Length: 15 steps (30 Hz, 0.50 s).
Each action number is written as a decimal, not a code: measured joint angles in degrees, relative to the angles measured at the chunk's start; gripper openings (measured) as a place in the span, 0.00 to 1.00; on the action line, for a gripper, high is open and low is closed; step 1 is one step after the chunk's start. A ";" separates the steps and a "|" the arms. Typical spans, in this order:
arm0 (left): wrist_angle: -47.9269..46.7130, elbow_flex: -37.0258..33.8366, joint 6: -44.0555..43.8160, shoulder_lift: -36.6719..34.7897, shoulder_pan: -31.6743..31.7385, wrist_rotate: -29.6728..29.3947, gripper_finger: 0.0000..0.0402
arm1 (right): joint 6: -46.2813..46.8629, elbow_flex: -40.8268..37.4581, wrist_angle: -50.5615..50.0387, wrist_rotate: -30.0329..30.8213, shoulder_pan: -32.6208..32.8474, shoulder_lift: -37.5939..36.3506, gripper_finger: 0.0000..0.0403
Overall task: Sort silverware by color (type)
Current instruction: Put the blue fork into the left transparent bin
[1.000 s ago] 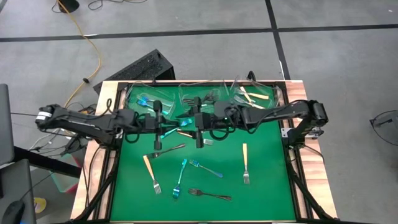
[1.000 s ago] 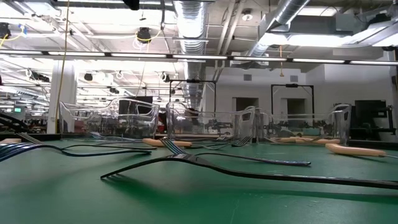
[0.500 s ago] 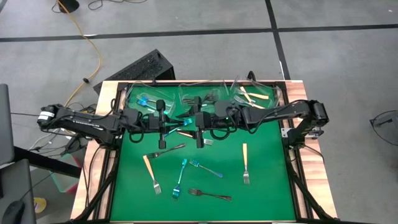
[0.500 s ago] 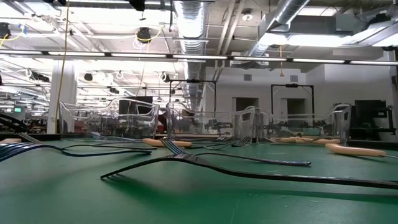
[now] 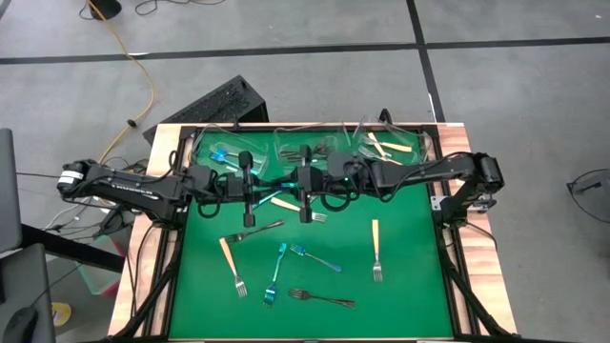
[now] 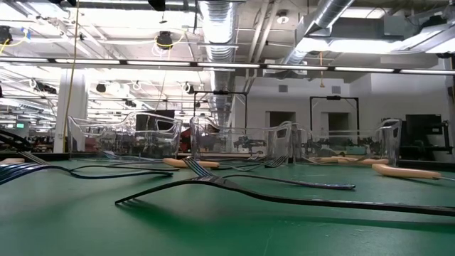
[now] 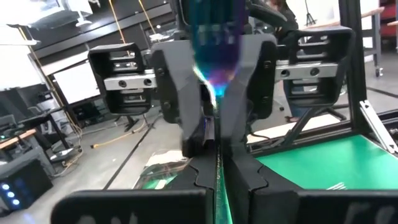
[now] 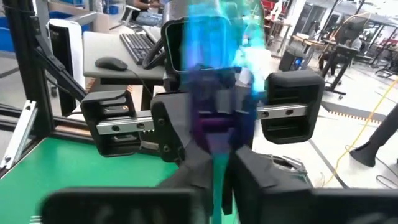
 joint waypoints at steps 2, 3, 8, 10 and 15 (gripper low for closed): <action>-0.06 0.00 -0.06 0.00 0.04 -0.23 0.00 | 0.00 0.01 -0.22 0.22 0.00 -0.01 0.07; -0.10 0.00 -0.08 0.00 0.04 -0.23 0.00 | 0.02 0.01 -0.23 0.17 0.00 -0.01 0.06; -2.13 0.00 -1.41 -0.09 0.03 -0.33 0.01 | 1.51 0.01 -1.39 1.72 0.02 -0.01 0.06; -4.14 0.04 -2.82 -0.13 0.02 -1.66 0.03 | 1.81 0.01 -2.41 2.73 0.02 0.10 0.06; -11.40 0.02 -5.84 -0.55 -0.11 -5.78 0.09 | 2.37 -0.06 -2.82 4.59 -0.13 0.05 0.06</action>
